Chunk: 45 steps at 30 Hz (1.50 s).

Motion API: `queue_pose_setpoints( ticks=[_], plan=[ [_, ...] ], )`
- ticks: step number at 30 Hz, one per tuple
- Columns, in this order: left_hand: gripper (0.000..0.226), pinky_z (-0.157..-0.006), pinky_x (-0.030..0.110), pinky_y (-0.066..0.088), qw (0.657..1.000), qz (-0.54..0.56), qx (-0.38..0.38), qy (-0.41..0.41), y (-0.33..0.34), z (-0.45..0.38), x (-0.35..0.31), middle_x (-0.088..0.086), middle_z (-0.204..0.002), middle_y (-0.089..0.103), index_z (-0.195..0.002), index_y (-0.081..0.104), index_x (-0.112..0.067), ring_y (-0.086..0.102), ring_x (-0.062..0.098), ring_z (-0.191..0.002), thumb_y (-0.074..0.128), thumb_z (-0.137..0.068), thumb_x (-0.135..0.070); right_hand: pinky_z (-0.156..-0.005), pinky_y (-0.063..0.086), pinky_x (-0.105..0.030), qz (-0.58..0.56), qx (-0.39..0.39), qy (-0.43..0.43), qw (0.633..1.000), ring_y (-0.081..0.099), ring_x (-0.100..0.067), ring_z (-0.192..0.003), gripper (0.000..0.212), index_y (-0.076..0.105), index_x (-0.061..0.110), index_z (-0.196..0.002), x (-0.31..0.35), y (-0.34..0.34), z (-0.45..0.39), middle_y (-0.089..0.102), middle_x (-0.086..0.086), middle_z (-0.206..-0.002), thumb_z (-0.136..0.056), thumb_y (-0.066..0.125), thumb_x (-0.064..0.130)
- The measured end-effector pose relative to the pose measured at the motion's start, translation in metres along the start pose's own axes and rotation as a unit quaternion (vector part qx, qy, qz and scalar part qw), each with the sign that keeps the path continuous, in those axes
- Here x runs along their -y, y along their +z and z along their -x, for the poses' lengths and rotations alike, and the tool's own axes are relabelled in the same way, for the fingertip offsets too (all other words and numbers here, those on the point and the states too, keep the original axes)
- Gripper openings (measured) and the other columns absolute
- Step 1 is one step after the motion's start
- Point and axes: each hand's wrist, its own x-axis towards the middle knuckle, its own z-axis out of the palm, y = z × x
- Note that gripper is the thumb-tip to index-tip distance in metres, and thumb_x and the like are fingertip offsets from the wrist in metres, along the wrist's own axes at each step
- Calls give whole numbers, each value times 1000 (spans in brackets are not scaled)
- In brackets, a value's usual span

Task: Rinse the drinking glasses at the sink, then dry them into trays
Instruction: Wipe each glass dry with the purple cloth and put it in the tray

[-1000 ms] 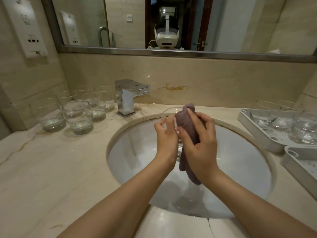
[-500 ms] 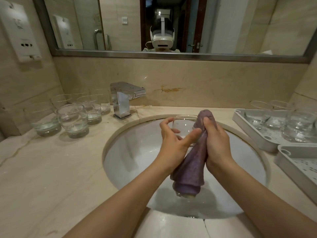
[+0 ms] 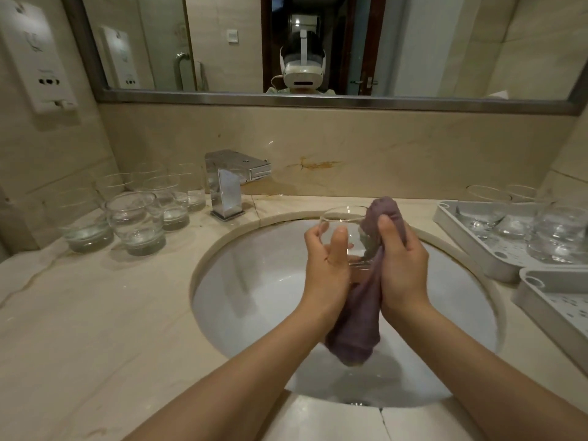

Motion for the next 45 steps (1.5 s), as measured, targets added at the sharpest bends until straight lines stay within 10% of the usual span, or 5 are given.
queue_pose_setpoints(
  ticks=[10,20,25,38,45],
  plan=[
    [74,-77,13,43,994,-100,37,17,-11,-7,-9,6,-120,40,-131,17,-34,51,7,-92,71,-81,-45,-84,53,-38,-70,9,129,989,66,-20,-87,18,65,15,-101,11,0,0,69,-11,-102,-97,53,28],
    [51,-87,39,54,996,42,-57,-45,-15,-9,-10,9,-123,54,-136,32,-16,62,20,-103,44,-96,-46,-96,38,-10,244,76,-305,917,46,3,-110,54,51,19,-137,-17,9,22,45,9,-116,-87,54,42],
    [63,-59,19,53,998,32,25,-46,-5,3,-11,0,-107,55,-135,28,-27,66,11,-83,64,-85,-42,-93,46,-18,107,21,-163,981,57,2,-100,21,60,26,-116,-2,3,7,57,1,-114,-95,58,26],
    [77,-74,13,40,991,-126,46,14,-12,-5,-9,5,-118,41,-133,18,-33,50,6,-92,72,-79,-44,-72,55,-33,-73,9,114,991,66,-20,-80,20,64,15,-103,13,0,-3,68,-10,-95,-97,52,30],
    [48,-66,23,49,998,26,-53,-32,-18,-12,-11,-2,-104,54,-139,27,-18,58,9,-87,44,-99,-39,-98,37,-11,235,138,-221,937,48,0,-111,52,44,24,-141,-2,6,17,45,-1,-124,-91,52,35]
  ],
)
